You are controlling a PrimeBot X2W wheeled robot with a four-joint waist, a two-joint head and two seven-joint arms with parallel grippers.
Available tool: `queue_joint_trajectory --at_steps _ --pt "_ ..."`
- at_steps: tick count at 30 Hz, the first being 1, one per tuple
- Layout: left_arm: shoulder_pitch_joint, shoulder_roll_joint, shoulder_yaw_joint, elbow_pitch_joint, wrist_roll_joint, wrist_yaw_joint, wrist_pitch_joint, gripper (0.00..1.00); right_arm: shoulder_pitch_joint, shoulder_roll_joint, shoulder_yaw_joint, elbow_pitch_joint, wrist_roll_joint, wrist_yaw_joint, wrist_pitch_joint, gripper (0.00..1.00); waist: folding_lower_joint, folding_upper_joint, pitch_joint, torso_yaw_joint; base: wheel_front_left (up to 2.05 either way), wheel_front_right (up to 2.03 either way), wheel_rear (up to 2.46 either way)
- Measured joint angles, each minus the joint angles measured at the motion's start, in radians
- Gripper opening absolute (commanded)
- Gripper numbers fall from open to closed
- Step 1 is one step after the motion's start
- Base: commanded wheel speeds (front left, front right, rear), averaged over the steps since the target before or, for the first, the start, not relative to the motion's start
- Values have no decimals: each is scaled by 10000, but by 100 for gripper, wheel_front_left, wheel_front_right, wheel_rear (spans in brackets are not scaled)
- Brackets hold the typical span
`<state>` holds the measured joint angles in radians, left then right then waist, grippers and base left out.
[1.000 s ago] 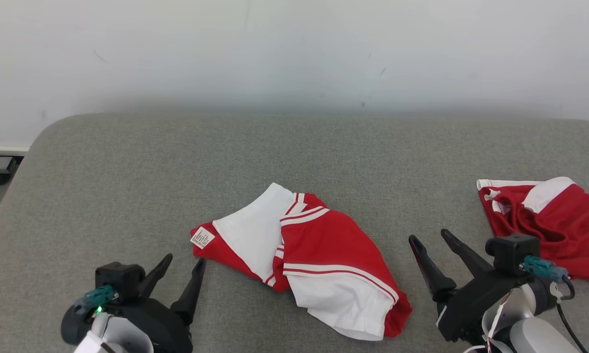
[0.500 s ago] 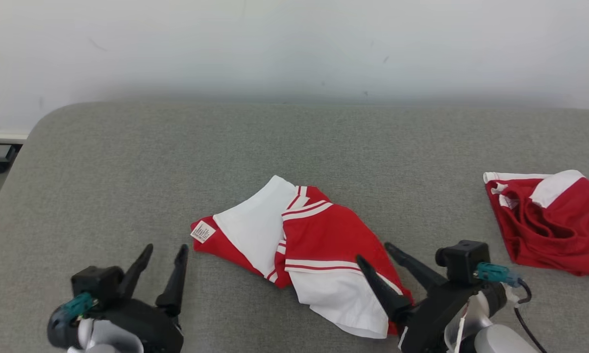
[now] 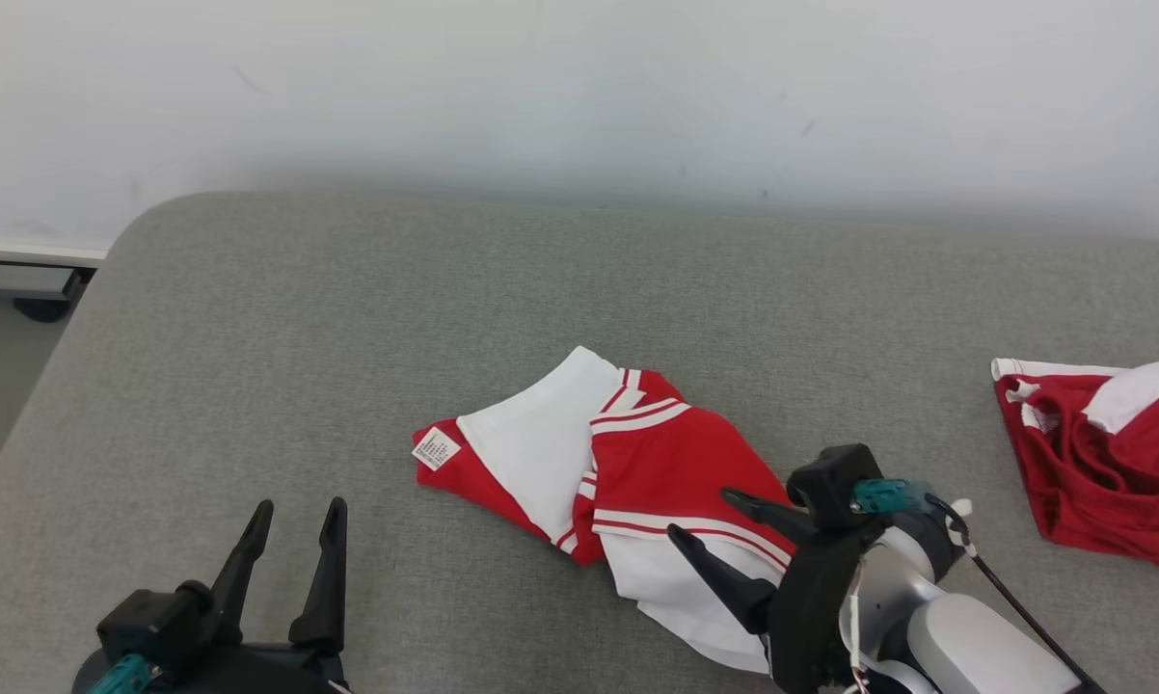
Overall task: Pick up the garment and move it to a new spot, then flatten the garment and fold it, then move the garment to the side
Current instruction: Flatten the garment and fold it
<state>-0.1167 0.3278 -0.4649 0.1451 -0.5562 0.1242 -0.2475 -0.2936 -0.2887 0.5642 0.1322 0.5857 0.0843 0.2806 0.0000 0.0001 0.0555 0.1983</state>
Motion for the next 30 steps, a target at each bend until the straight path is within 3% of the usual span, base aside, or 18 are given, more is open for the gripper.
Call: queue_joint_trajectory --at_steps 10,19,20,21,22,30 --pt "400 -510 545 -688 834 0 -13 100 -1033 748 692 1285 8 127 1009 100 0 0 -191 574 0 0 0" --pt "539 -825 734 -1028 1175 2 -27 100 -1746 924 1260 2811 -541 140 1521 99 0 0 -148 1011 0 0 0" --pt "546 -846 752 -1032 1181 2 -27 100 -1800 934 1296 2978 -587 140 1521 36 0 0 -137 1042 0 0 0" --pt "558 -880 798 -1035 1214 0 -27 100 -1877 938 1352 3154 -633 142 1519 8 0 -1 -126 1072 0 0 0" --pt "577 -917 842 -1043 1262 2 -27 100 -1921 928 1365 3248 -681 144 1503 0 0 0 -118 1096 0 0 0" --pt "1172 -984 1383 -1208 1546 2 -27 100 -2199 1193 876 3453 -533 226 706 0 0 0 -116 985 0 0 0"
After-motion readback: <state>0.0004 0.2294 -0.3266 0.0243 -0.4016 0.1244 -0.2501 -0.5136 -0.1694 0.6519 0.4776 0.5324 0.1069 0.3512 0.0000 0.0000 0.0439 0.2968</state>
